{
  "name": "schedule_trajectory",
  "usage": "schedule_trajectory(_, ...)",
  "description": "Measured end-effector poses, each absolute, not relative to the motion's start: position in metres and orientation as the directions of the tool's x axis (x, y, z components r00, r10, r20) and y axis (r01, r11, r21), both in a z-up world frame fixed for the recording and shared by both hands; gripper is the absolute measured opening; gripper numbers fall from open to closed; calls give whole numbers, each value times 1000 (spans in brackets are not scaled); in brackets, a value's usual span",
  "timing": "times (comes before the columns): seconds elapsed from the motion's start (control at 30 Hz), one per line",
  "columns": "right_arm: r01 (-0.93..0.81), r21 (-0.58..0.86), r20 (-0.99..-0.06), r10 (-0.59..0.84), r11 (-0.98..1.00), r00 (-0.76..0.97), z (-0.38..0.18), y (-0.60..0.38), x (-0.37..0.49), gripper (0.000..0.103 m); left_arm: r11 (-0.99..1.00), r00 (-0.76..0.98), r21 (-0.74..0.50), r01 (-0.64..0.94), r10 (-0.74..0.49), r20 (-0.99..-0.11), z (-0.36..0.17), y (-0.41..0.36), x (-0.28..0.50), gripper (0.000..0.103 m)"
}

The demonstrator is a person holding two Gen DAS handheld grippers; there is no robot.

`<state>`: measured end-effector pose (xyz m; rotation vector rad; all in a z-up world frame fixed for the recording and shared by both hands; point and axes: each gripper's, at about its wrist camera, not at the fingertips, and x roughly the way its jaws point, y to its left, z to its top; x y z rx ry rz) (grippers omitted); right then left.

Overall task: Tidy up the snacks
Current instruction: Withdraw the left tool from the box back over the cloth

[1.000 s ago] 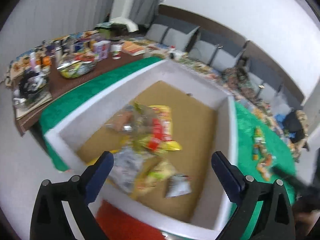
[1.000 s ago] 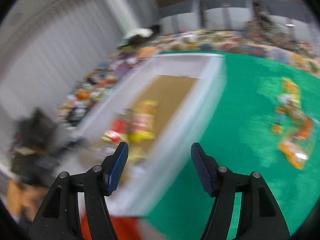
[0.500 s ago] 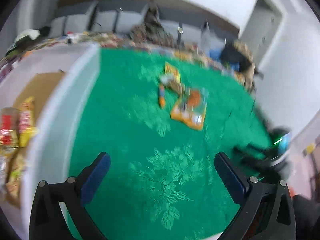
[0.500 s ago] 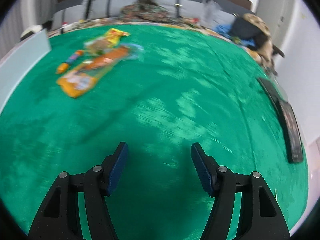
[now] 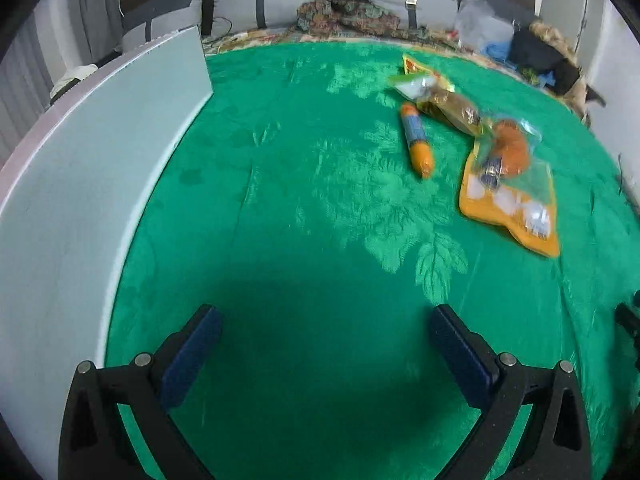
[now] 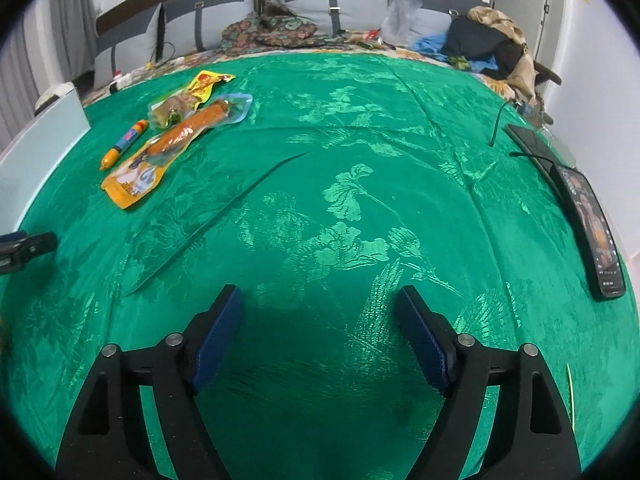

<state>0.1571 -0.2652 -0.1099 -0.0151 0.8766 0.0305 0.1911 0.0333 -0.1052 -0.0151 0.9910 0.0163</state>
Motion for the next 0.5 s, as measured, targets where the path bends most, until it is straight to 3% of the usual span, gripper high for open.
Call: schedule_trajectory(0.5, -33, -1, -768, 20, 999, 640, -110, -265, 157, 83, 1000, 590, -17, -26, 2, -807, -108, 38, 192, 103)
